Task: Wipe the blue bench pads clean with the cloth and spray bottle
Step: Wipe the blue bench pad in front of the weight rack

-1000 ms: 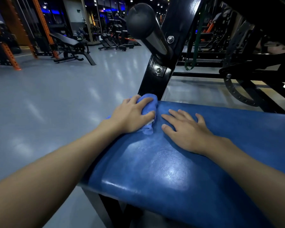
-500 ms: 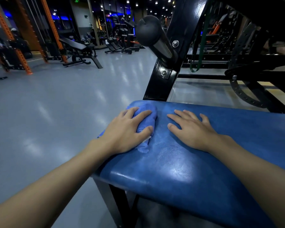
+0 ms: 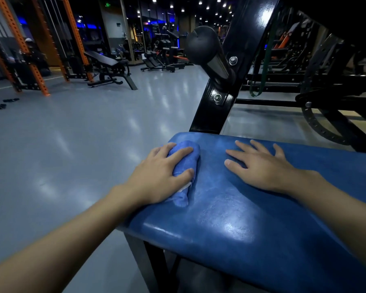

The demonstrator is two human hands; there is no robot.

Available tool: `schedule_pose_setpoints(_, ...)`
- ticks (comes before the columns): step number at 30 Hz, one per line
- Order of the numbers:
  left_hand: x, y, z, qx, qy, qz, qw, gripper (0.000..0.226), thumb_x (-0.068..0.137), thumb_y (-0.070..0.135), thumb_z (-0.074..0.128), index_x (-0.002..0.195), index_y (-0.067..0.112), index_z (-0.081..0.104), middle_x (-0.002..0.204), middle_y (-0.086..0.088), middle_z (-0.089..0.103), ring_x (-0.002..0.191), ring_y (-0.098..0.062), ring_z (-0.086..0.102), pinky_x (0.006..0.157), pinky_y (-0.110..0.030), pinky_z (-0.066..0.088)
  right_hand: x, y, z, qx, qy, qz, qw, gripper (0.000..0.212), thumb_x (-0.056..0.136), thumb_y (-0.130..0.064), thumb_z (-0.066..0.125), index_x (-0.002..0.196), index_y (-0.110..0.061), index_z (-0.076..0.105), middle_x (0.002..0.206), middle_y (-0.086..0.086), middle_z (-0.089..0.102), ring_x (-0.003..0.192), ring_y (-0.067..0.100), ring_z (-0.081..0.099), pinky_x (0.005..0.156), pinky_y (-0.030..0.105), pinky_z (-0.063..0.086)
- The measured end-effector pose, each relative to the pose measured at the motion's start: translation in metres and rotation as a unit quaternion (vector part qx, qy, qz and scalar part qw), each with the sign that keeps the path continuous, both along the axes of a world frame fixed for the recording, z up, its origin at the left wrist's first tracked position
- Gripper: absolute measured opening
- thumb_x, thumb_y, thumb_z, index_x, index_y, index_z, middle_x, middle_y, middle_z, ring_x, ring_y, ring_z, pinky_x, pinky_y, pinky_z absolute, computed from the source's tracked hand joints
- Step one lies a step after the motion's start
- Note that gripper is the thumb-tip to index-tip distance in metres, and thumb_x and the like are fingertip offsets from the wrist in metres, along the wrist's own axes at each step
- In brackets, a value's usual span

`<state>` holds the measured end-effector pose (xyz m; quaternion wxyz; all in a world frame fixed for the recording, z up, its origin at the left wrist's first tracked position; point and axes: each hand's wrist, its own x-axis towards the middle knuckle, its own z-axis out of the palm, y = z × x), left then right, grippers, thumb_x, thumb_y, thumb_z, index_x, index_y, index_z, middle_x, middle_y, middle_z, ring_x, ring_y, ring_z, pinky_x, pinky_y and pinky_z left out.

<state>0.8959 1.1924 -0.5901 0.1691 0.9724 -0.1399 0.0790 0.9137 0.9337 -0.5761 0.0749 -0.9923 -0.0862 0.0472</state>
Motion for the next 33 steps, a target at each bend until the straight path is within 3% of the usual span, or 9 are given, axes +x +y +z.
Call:
schedule_pose_setpoints(4, 0.056, -0.012, 0.002, -0.004, 0.028, 0.014, 0.999, 0.074, 0.073, 0.075, 0.027, 0.144, 0.055, 0.026, 0.154, 0.011, 0.027, 0.139, -0.023, 0.028, 0.113, -0.047, 0.032, 0.003, -0.005, -0.015, -0.019, -0.005, -0.021, 1.0, 0.063, 0.092, -0.072, 0.011, 0.152, -0.052, 0.005, 0.165, -0.014, -0.008, 0.152, 0.022, -0.01, 0.117, 0.062, -0.007)
schedule_pose_setpoints(11, 0.121, -0.043, 0.004, 0.027, 0.02, 0.035, 0.999, 0.055, 0.091, 0.061, 0.04, 0.144, 0.052, 0.027, 0.152, 0.003, 0.033, 0.137, -0.033, 0.032, 0.109, -0.048, 0.035, 0.007, -0.007, -0.015, -0.009, -0.002, -0.006, 1.0, 0.063, 0.093, -0.07, 0.012, 0.152, -0.05, 0.009, 0.165, -0.012, -0.006, 0.152, 0.024, -0.01, 0.116, 0.063, -0.006)
schedule_pose_setpoints(16, 0.117, -0.053, 0.003, 0.055, 0.0, 0.036, 0.998, 0.054, 0.093, 0.058, 0.04, 0.145, 0.052, 0.028, 0.153, 0.008, 0.033, 0.137, -0.029, 0.032, 0.104, -0.047, 0.037, 0.008, -0.035, 0.011, 0.03, -0.022, 0.017, 0.999, 0.057, 0.097, -0.063, 0.019, 0.15, -0.045, 0.028, 0.163, -0.015, 0.015, 0.151, 0.011, 0.006, 0.119, 0.049, 0.003)
schedule_pose_setpoints(22, 0.102, -0.09, 0.001, 0.067, -0.011, 0.022, 0.997, 0.068, 0.079, 0.069, 0.027, 0.145, 0.051, 0.029, 0.152, 0.008, 0.035, 0.137, -0.029, 0.033, 0.106, -0.045, 0.034, -0.001, -0.078, -0.008, -0.023, 0.029, -0.02, 0.999, 0.063, 0.093, -0.071, 0.012, 0.152, -0.051, 0.004, 0.165, -0.014, -0.01, 0.151, 0.019, -0.016, 0.118, 0.058, -0.01)
schedule_pose_setpoints(29, 0.083, -0.143, -0.001, 0.06, -0.015, 0.017, 0.998, 0.072, 0.074, 0.071, 0.021, 0.143, 0.05, 0.03, 0.152, 0.007, 0.034, 0.137, -0.03, 0.032, 0.113, -0.049, 0.031, -0.012, -0.119, 0.001, 0.0, 0.016, 0.02, 1.0, 0.061, 0.094, -0.071, 0.015, 0.152, -0.051, 0.016, 0.165, -0.017, -0.001, 0.152, 0.015, -0.01, 0.118, 0.056, -0.011)
schedule_pose_setpoints(33, 0.072, -0.176, -0.001, 0.054, 0.0, 0.023, 0.998, 0.074, 0.074, 0.071, 0.02, 0.145, 0.051, 0.027, 0.154, 0.004, 0.032, 0.139, -0.033, 0.03, 0.113, -0.052, 0.03, -0.033, -0.176, -0.005, -0.049, 0.034, -0.023, 0.998, 0.063, 0.091, -0.076, 0.01, 0.15, -0.057, 0.002, 0.164, -0.018, -0.011, 0.151, 0.021, -0.015, 0.116, 0.062, -0.01)
